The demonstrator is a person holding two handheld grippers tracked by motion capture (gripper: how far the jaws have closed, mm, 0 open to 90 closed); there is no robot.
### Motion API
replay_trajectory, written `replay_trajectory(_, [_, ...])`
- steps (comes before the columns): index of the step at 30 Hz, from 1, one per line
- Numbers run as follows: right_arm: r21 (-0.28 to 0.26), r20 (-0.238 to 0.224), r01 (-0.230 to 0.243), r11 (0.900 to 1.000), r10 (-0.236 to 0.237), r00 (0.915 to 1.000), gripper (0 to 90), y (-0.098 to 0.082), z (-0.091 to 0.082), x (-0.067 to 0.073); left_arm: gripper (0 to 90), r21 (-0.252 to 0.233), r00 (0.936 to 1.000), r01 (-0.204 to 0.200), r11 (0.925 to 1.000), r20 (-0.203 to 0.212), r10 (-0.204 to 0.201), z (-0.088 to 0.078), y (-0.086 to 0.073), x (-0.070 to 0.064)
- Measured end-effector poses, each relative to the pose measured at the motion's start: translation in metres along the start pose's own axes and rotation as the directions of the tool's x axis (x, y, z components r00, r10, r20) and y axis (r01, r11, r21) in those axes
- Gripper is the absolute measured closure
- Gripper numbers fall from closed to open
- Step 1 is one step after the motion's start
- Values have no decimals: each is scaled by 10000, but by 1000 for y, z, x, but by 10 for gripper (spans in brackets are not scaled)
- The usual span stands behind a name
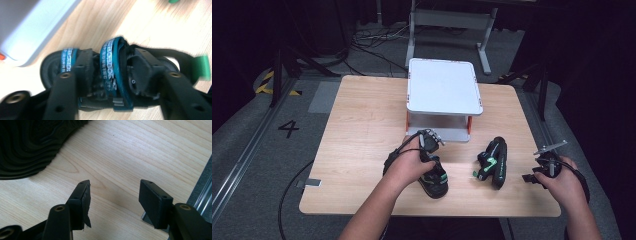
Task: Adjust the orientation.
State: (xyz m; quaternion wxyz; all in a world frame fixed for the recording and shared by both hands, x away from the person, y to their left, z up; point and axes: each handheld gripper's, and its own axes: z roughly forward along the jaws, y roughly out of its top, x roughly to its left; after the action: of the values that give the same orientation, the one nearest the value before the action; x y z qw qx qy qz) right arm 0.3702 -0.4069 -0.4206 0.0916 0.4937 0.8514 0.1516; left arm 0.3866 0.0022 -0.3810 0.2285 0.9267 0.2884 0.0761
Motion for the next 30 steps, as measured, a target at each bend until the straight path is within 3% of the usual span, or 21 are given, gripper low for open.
replay_trajectory(6, [26, -14, 36, 10000, -36, 10000, 438, 0, 0, 0, 514, -361, 9993, -342, 9988, -140, 337, -20, 2, -15])
replay_trajectory(7, [11, -10, 65, 10000, -65, 10000, 438, 0, 0, 1, 529, -465, 9990, -435, 9980, -37, 434, -24, 3, -20])
replay_trajectory(8, [22, -23, 67, 10000, -67, 10000, 438, 0, 0, 2, 629, -641, 9953, -716, 9954, 614, 755, -30, 6, -32])
replay_trajectory(9, [8, -27, 87, 10000, -87, 10000, 438, 0, -1, 2, 652, -729, 9923, -801, 9941, 889, 865, -30, 8, -39])
replay_trajectory(10, [8, -27, 87, 10000, -87, 10000, 438, 0, -1, 2, 648, -729, 9923, -801, 9941, 889, 865, -30, 8, -39])
replay_trajectory(11, [-1, -20, 82, 10000, -82, 10000, 438, 0, -1, 2, 648, -727, 9884, -962, 9927, 1107, 1039, -29, 9, -44])
replay_trajectory(13, [-30, -36, 66, 10000, -66, 10000, 438, 0, -1, 2, 624, -338, 9860, -1144, 9929, 1180, 1176, -21, 10, -52])
replay_trajectory(15, [-50, -47, 89, 9999, -90, 9999, 438, 0, -2, 3, 609, -111, 9861, -1226, 9924, 1118, 1231, -14, 10, -55])
replay_trajectory(16, [-63, -55, 105, 9999, -106, 9999, 438, 0, -2, 3, 674, 28, 9847, -1233, 9924, 1244, 1220, -10, 10, -55])
replay_trajectory(17, [-63, -55, 105, 9999, -106, 9999, 438, 0, -2, 3, 674, 169, 9841, -1228, 9923, 1317, 1196, -8, 9, -55])
replay_trajectory(19, [-54, -61, 122, 9999, -123, 9999, 438, 1, -2, 3, 756, 545, 9843, -1185, 9915, 1376, 1101, -3, 7, -53])
replay_trajectory(21, [-35, -71, 134, 9999, -134, 9999, 438, 1, -1, 2, 830, 618, 9836, -1201, 9908, 1430, 1103, -2, 6, -50])
replay_trajectory(25, [-38, -68, 140, 9999, -141, 9999, 438, 2, -1, 2, 864, 788, 9836, -1252, 9890, 1402, 1134, -9, 2, -50])
replay_trajectory(30, [2, -67, 188, 9998, -188, 9998, 438, 3, 0, 3, 865, 877, 9888, -1113, 9899, 1093, 1015, -26, -12, -47])
